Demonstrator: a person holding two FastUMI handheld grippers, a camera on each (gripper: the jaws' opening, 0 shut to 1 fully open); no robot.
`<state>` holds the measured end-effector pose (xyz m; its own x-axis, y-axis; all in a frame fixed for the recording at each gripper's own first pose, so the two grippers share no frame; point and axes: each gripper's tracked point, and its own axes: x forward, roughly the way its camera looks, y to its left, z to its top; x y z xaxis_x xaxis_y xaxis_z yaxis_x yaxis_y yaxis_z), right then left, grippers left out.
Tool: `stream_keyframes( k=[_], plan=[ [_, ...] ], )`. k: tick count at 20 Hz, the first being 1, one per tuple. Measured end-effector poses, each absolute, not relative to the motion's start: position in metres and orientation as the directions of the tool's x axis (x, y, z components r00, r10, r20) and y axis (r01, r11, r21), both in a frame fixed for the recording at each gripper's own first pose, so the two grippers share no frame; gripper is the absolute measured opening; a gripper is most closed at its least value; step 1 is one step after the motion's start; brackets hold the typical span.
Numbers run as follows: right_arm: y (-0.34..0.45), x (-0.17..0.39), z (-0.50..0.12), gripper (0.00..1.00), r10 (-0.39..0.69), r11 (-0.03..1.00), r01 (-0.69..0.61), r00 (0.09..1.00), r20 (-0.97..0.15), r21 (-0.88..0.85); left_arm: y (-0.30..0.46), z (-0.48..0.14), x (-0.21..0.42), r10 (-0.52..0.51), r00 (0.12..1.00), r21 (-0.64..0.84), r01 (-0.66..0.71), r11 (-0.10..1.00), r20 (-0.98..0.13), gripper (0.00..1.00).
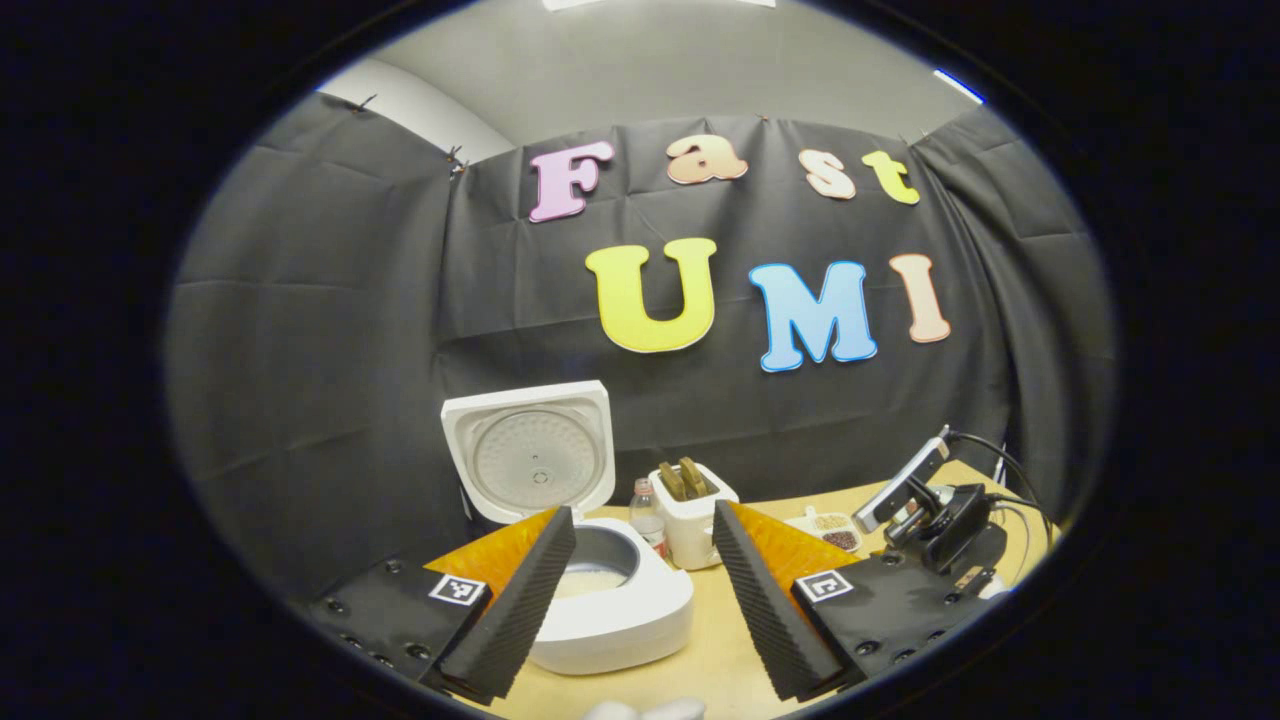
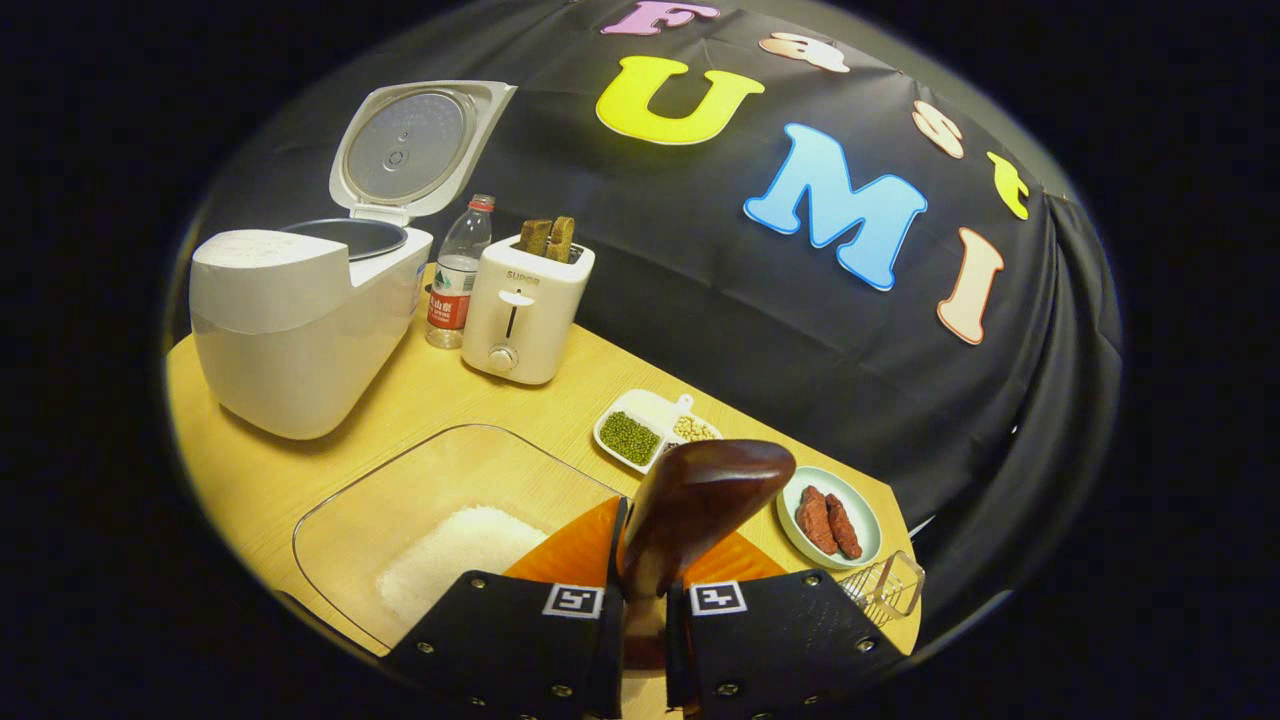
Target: Close the left gripper, press the button to open the rice cooker; take a wooden spoon from the chopstick holder with the right hand, scoop a spoonful of rice and pour it into the rice cooker, then put the wooden spoon back into the chopstick holder.
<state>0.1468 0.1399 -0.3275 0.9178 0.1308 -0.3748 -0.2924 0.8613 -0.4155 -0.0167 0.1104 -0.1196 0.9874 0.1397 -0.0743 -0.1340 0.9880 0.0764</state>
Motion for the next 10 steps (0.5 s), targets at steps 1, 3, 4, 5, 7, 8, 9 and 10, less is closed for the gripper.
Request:
stream_keyframes(
  k=[1,3,4,5,7,8,9,10],
  plan=[
    [0.143,0.147,-0.331,0.18,0.147,0.871,-0.303,0.911,-0.384,-0.387,0.110,-0.121,-0.018,0.139,0.987,0.076,-0.133,0.988,-0.075,0.96],
    [0.149,0.146,-0.339,0.18,0.165,0.896,-0.314,0.893,-0.418,-0.315,0.110,-0.121,-0.017,0.137,0.988,0.078,-0.131,0.988,-0.078,0.96],
    [0.150,0.144,-0.342,0.17,0.171,0.909,-0.310,0.887,-0.428,-0.279,0.111,-0.120,-0.016,0.138,0.987,0.080,-0.132,0.988,-0.077,0.96],
    [0.152,0.142,-0.342,0.17,0.179,0.919,-0.309,0.881,-0.437,-0.245,0.112,-0.119,-0.016,0.138,0.987,0.081,-0.132,0.988,-0.077,0.96],
    [0.159,0.142,-0.342,0.18,0.203,0.939,-0.301,0.873,-0.444,-0.164,0.112,-0.119,-0.017,0.138,0.988,0.084,-0.131,0.988,-0.076,0.96],
    [0.165,0.140,-0.342,0.17,0.224,0.947,-0.302,0.863,-0.452,-0.109,0.113,-0.117,-0.018,0.139,0.988,0.085,-0.132,0.988,-0.075,0.96],
    [0.170,0.139,-0.343,0.17,0.248,0.952,-0.302,0.853,-0.459,-0.046,0.115,-0.117,-0.017,0.141,0.987,0.086,-0.135,0.987,-0.074,0.96],
    [0.176,0.138,-0.345,0.18,0.274,0.954,-0.299,0.840,-0.469,0.021,0.115,-0.116,-0.016,0.141,0.987,0.085,-0.135,0.987,-0.077,0.96]
  ],
)
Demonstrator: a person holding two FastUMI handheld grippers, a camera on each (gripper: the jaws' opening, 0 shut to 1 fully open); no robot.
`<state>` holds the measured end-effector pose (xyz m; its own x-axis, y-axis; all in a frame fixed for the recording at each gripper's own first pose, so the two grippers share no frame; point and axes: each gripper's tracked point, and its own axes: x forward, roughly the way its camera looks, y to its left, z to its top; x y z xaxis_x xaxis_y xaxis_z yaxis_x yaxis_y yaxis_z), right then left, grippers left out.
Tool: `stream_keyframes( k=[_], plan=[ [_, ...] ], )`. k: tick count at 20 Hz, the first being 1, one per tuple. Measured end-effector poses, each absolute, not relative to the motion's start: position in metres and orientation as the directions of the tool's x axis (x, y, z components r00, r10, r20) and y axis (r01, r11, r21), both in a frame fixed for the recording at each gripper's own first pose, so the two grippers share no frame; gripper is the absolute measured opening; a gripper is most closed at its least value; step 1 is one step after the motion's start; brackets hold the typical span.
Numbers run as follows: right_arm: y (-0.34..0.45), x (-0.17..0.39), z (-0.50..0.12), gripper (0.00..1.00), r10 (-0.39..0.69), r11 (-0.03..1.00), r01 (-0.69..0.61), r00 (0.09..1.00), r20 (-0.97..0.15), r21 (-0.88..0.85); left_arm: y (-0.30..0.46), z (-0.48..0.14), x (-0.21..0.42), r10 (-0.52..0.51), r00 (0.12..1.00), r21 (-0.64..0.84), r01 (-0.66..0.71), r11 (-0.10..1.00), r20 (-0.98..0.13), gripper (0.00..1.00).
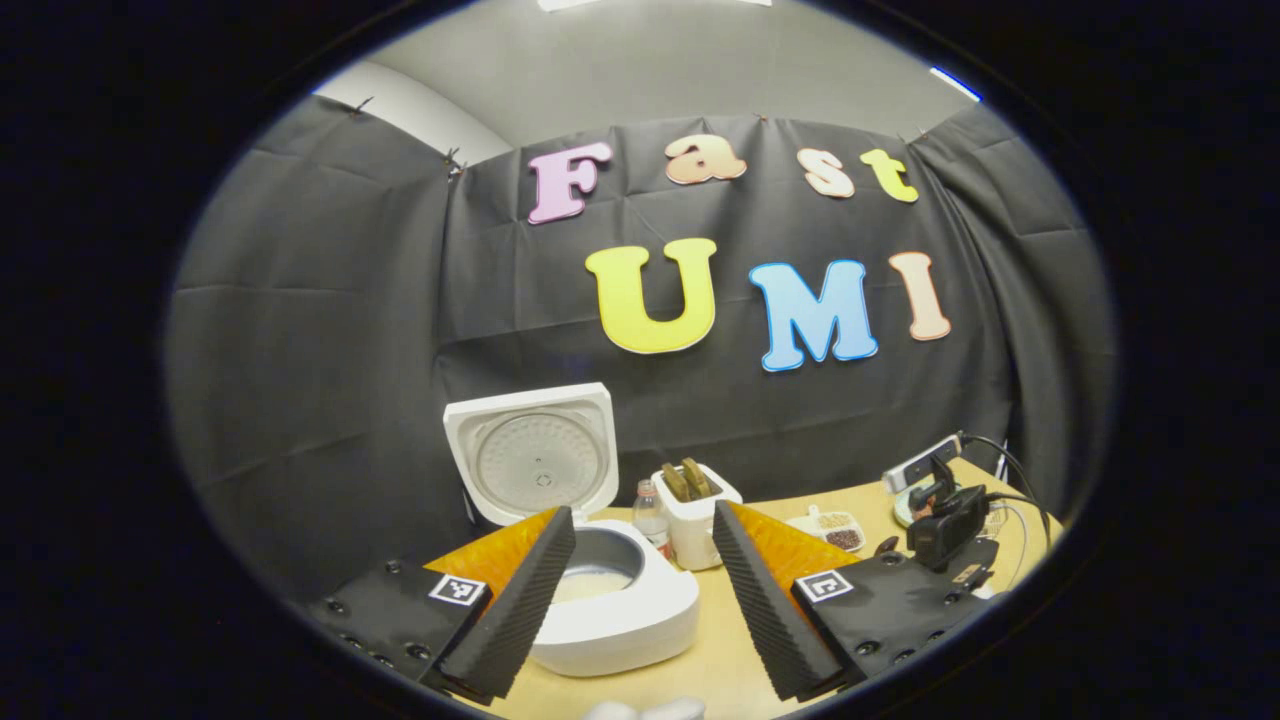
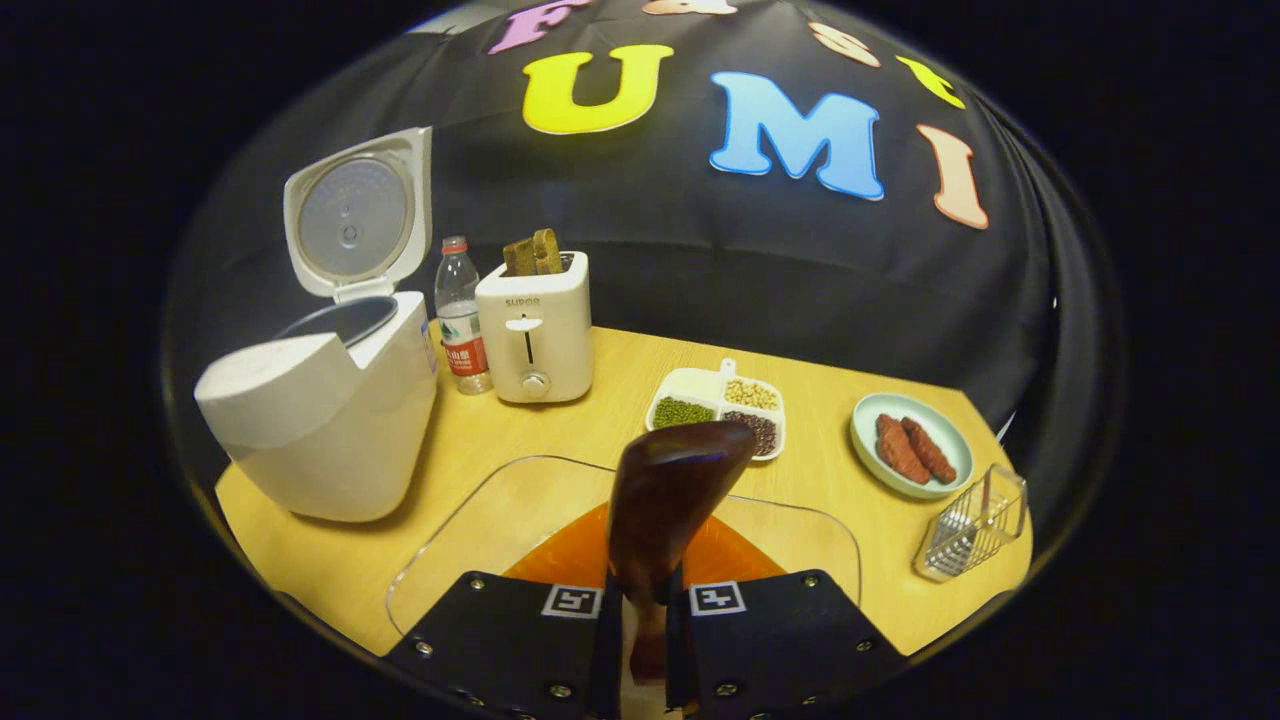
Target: Close the left gripper, press the button to open the rice cooker; take a wooden spoon from the chopstick holder with the right hand, scoop a spoonful of rice and pour it into the rice cooker, then put the wooden spoon back into the chopstick holder.
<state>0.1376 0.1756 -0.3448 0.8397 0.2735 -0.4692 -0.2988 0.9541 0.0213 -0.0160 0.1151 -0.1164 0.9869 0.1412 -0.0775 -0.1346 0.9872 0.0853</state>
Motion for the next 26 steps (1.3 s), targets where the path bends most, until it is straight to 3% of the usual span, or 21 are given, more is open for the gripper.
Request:
stream_keyframes(
  k=[5,9,16,21,26],
  plan=[
    [0.213,0.129,-0.342,0.17,0.424,0.881,-0.241,0.786,-0.450,0.408,0.117,-0.114,-0.019,0.152,0.986,0.107,-0.144,0.984,-0.069,0.96],
    [0.204,0.135,-0.343,0.18,0.463,0.788,-0.137,0.775,-0.431,0.600,0.120,-0.113,-0.021,0.157,0.985,0.105,-0.149,0.983,-0.070,0.98],
    [0.152,0.142,-0.317,0.17,0.452,0.630,-0.022,0.823,-0.343,0.776,0.130,-0.103,-0.018,0.174,0.983,0.107,-0.167,0.980,-0.061,0.98],
    [0.108,0.147,-0.285,0.17,0.416,0.459,0.024,0.878,-0.238,0.888,0.129,-0.096,-0.015,0.174,0.983,0.095,-0.168,0.981,-0.059,0.98],
    [0.088,0.142,-0.278,0.17,0.382,0.443,0.043,0.895,-0.232,0.896,0.121,-0.093,-0.014,0.159,0.986,0.100,-0.154,0.983,-0.054,0.98]
  ],
)
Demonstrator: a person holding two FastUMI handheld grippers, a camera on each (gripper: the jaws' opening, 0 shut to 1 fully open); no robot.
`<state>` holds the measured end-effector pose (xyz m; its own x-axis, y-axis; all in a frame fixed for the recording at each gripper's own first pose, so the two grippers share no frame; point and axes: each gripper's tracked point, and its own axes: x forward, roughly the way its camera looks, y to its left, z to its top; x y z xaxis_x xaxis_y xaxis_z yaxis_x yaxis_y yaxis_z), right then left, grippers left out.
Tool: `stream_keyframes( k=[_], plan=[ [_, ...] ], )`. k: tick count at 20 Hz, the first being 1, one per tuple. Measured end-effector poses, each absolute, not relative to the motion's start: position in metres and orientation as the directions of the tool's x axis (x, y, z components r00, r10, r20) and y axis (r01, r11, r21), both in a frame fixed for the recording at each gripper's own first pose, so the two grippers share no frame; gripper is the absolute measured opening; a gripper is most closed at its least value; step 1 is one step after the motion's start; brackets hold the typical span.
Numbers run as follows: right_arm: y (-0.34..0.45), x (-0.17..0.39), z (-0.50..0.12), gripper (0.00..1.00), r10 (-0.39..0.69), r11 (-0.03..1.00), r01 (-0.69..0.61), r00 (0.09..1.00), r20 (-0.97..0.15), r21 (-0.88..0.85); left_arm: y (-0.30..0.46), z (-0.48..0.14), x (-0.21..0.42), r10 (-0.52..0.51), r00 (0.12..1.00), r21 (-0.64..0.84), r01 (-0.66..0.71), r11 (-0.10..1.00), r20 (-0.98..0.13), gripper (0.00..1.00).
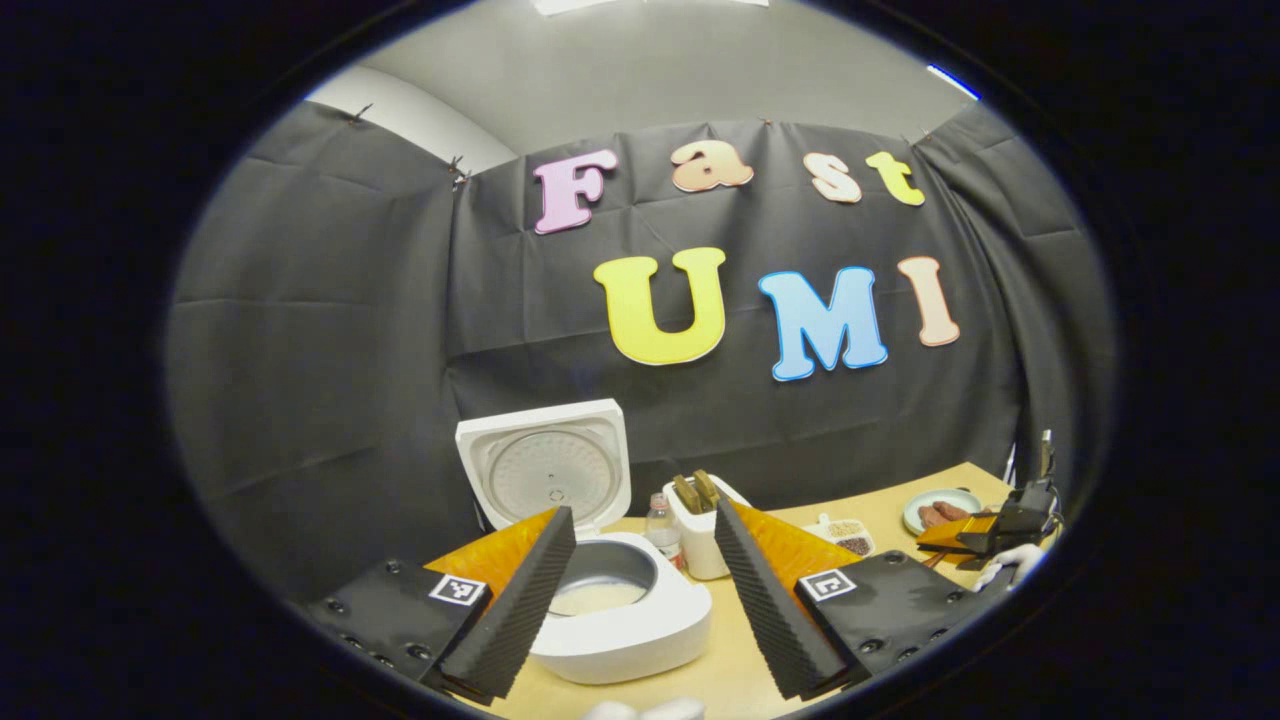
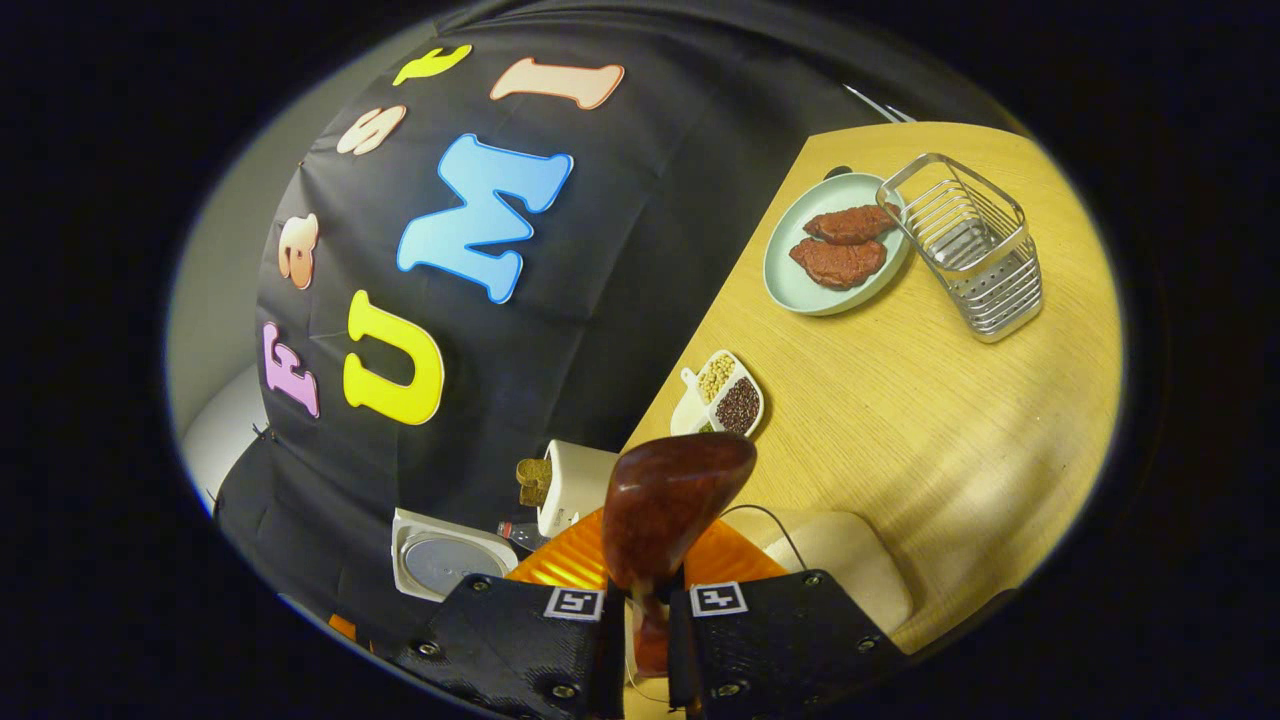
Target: Close the left gripper, press the button to open the rice cooker; take a wooden spoon from the chopstick holder with the right hand, scoop a spoonful of rice and pour it into the rice cooker, then put the wooden spoon back into the chopstick holder.
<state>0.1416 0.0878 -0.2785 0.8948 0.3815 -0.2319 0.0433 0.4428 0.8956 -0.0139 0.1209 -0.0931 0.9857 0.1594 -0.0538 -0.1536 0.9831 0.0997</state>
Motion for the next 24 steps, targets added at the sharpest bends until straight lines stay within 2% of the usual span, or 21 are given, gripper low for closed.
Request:
stream_keyframes(
  k=[7,11,18,24],
  plan=[
    [0.104,0.143,-0.219,0.17,0.401,0.388,0.008,0.899,-0.176,0.922,0.121,-0.100,-0.017,0.142,0.988,0.095,-0.137,0.986,-0.053,0.98],
    [0.147,0.148,-0.165,0.17,0.452,0.372,-0.047,0.881,-0.137,0.927,0.130,-0.105,-0.026,0.143,0.989,0.096,-0.139,0.986,-0.037,0.98],
    [0.295,0.166,-0.097,0.17,0.598,0.372,-0.172,0.796,-0.094,0.912,0.154,-0.123,-0.050,0.182,0.982,0.035,-0.180,0.983,-0.046,0.99],
    [0.421,0.170,-0.121,0.17,0.698,0.377,-0.179,0.700,-0.151,0.909,0.173,-0.150,-0.073,0.229,0.971,0.018,-0.228,0.974,-0.065,0.98]
  ],
)
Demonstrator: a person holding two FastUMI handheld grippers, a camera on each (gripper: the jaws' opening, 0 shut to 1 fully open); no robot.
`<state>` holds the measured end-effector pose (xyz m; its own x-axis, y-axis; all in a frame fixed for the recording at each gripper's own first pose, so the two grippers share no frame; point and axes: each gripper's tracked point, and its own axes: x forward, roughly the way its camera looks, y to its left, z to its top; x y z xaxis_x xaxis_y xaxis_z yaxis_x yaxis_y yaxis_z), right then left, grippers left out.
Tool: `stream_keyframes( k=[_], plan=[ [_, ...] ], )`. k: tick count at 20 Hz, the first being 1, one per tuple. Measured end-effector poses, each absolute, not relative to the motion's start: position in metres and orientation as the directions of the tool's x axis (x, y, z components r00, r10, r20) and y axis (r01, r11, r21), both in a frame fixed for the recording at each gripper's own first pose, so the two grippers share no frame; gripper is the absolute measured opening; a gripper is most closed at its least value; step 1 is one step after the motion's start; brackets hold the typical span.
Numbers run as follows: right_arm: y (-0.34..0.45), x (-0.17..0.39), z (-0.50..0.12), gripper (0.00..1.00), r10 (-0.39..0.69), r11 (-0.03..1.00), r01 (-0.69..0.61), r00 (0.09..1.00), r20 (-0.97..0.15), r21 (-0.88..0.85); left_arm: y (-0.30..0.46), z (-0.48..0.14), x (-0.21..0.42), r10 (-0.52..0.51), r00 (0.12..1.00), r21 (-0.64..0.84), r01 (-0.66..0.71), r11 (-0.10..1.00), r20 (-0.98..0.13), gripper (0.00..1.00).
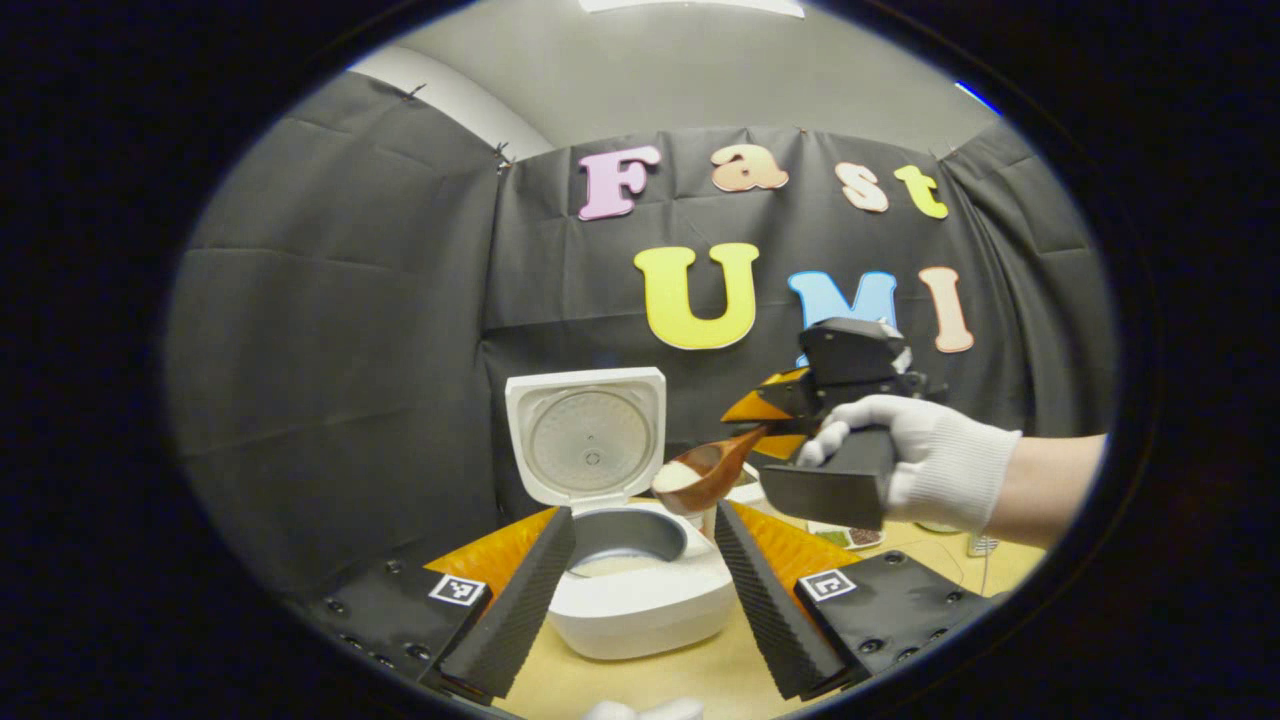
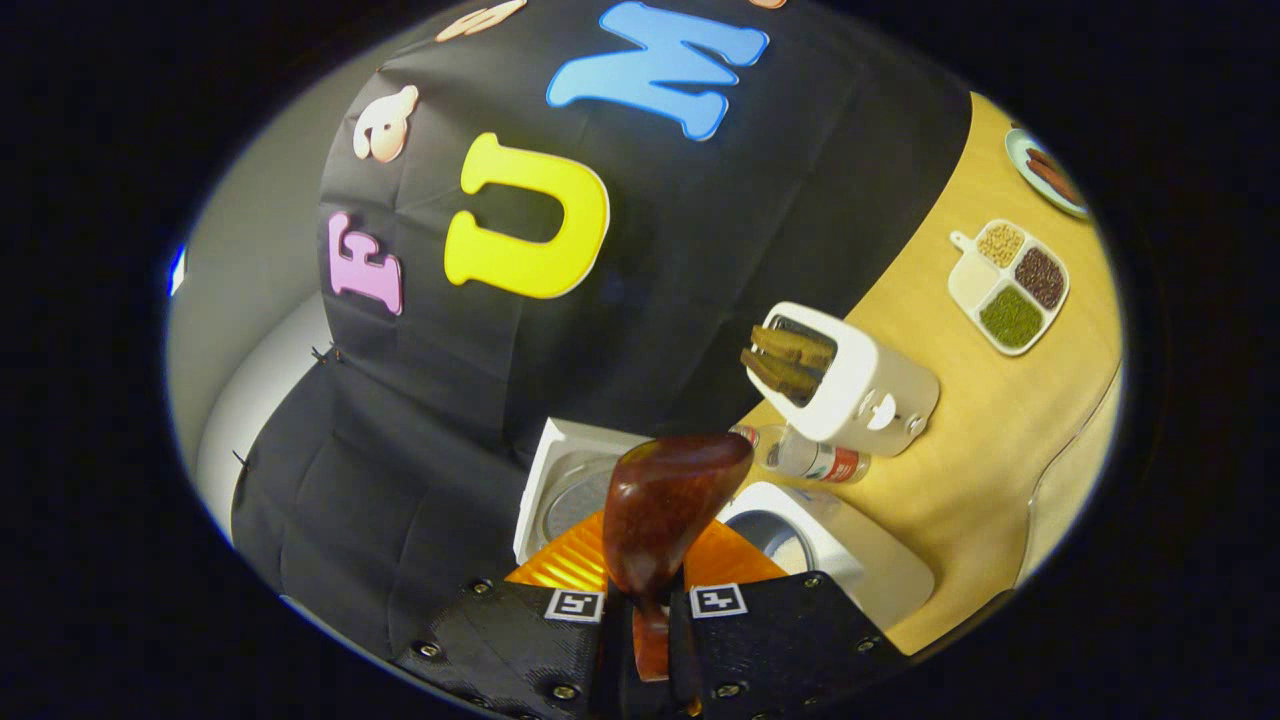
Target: Close the left gripper, press the button to open the rice cooker; take a wooden spoon from the chopstick holder with the right hand, scoop a spoonful of rice and pour it into the rice cooker, then put the wooden spoon back into the chopstick holder.
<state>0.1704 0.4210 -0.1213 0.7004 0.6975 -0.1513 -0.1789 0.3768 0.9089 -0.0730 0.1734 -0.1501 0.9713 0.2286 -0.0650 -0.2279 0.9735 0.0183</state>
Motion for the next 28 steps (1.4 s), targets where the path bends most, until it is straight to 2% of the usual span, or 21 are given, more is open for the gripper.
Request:
stream_keyframes(
  k=[3,7,12,15,20,24,28],
  plan=[
    [0.467,0.171,-0.143,0.17,0.725,0.396,-0.182,0.663,-0.185,0.900,0.179,-0.163,-0.079,0.249,0.964,0.003,-0.250,0.968,-0.095,0.96],
    [0.499,0.175,-0.163,0.17,0.730,0.442,-0.195,0.645,-0.226,0.875,0.183,-0.164,-0.085,0.269,0.958,0.003,-0.270,0.963,-0.100,0.99],
    [0.504,0.183,-0.173,0.17,0.664,0.604,-0.296,0.700,-0.262,0.740,0.188,-0.168,-0.092,0.290,0.951,0.003,-0.291,0.957,-0.105,0.99],
    [0.499,0.191,-0.179,0.17,0.605,0.724,-0.386,0.753,-0.258,0.572,0.186,-0.176,-0.095,0.295,0.947,-0.002,-0.297,0.955,-0.126,0.99],
    [0.500,0.193,-0.173,0.17,0.532,0.841,-0.484,0.821,-0.208,0.241,0.185,-0.179,-0.103,0.299,0.944,-0.006,-0.303,0.953,-0.141,0.98],
    [0.514,0.179,-0.166,0.17,0.542,0.833,-0.553,0.826,-0.156,-0.035,0.181,-0.170,-0.108,0.295,0.949,-0.002,-0.297,0.955,-0.115,0.99],
    [0.530,0.165,-0.156,0.17,0.598,0.761,-0.595,0.798,-0.076,-0.260,0.175,-0.173,-0.106,0.282,0.952,-0.009,-0.285,0.958,-0.121,0.99]
  ],
)
